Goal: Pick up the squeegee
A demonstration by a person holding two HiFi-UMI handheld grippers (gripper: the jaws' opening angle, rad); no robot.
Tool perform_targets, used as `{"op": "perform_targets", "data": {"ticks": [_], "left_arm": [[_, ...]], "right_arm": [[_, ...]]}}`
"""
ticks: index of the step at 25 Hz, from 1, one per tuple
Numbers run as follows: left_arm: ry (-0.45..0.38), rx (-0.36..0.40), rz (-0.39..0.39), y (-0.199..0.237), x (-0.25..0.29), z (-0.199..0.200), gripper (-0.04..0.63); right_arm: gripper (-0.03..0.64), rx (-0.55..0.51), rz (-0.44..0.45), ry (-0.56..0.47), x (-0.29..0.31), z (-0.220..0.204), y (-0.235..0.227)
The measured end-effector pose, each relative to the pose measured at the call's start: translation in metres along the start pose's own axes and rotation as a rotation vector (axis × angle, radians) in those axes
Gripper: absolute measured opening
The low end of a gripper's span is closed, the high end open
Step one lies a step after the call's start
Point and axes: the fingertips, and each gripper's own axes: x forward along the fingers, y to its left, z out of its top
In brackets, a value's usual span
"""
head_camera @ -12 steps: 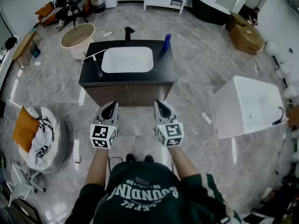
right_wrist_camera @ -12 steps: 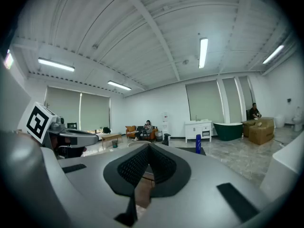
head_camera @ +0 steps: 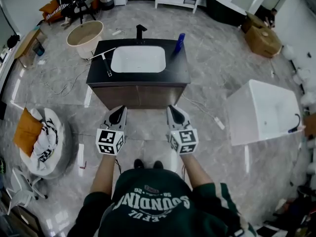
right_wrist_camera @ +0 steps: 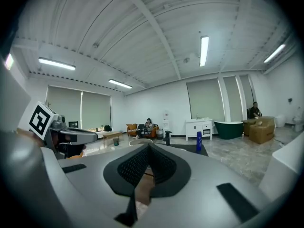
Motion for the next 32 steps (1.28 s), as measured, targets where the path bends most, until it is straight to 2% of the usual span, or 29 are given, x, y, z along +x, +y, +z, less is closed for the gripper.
{"op": "perform_targets", "data": {"ticks": [16,32], "left_arm": [[0.001,-0.009,-0.020,0.036,-0.010,-0.014,0.002],[0.004,-0.004,-0.075,0.068,-0.020,-0.027,0.002]], "right_arm": [[0.002,0.022,0.020,0.011,0.029,-0.008,0.038],[0.002,0.052,-0.054,0.012,0.034,-0.020,0.065]]}}
